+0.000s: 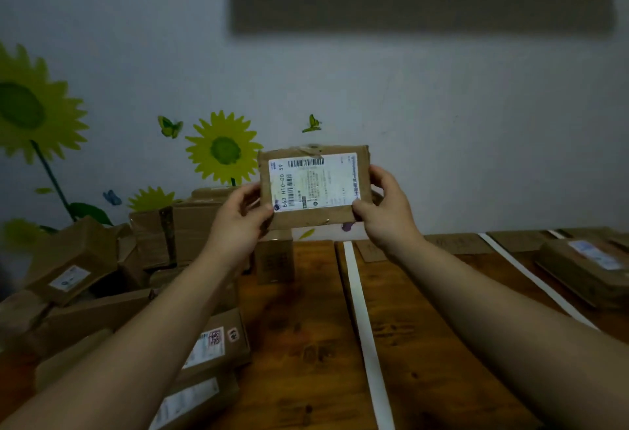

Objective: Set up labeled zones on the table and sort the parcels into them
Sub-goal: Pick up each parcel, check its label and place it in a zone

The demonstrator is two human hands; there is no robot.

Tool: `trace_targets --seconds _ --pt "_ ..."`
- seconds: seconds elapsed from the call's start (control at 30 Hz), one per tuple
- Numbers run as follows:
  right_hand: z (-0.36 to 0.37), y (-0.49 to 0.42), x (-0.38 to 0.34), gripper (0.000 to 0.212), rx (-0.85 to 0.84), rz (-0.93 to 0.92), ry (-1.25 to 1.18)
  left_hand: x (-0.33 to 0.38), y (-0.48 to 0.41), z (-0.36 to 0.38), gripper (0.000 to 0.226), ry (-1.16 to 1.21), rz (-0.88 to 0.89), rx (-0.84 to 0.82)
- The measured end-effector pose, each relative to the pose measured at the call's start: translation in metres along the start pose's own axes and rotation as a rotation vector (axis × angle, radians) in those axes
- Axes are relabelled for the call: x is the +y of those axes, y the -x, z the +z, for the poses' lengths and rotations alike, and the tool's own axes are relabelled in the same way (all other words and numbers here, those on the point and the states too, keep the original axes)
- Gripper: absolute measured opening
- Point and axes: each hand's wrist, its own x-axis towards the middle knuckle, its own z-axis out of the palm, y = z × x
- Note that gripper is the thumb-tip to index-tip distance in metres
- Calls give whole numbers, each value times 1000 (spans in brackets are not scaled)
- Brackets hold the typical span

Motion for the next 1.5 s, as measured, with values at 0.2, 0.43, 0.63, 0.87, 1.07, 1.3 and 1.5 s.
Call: trace_targets --seconds 0.2,0.43,0.63,0.87,1.07,1.3,1.5 --pt "-19 10 -30 55 45 -197 -71 47 11 16 37 72 176 -18" --pt "-50 26 -24 57 84 -7 -255 45 9 37 39 -100 186 -91" --pt "-83 50 5 14 300 282 -466 16 29 106 73 10 -114 -88" --pt "-171 78 33 29 299 215 -208 -15 85 217 55 59 -373 -518" --pt "-292 105 51 78 194 27 280 -11 109 333 31 -5 -308 -584" --pt "-431 123 78 71 105 201 355 -44 148 472 37 -84 -381 -639" --pt "-493 112 132 76 98 307 506 -88 145 551 49 -137 -464 -721"
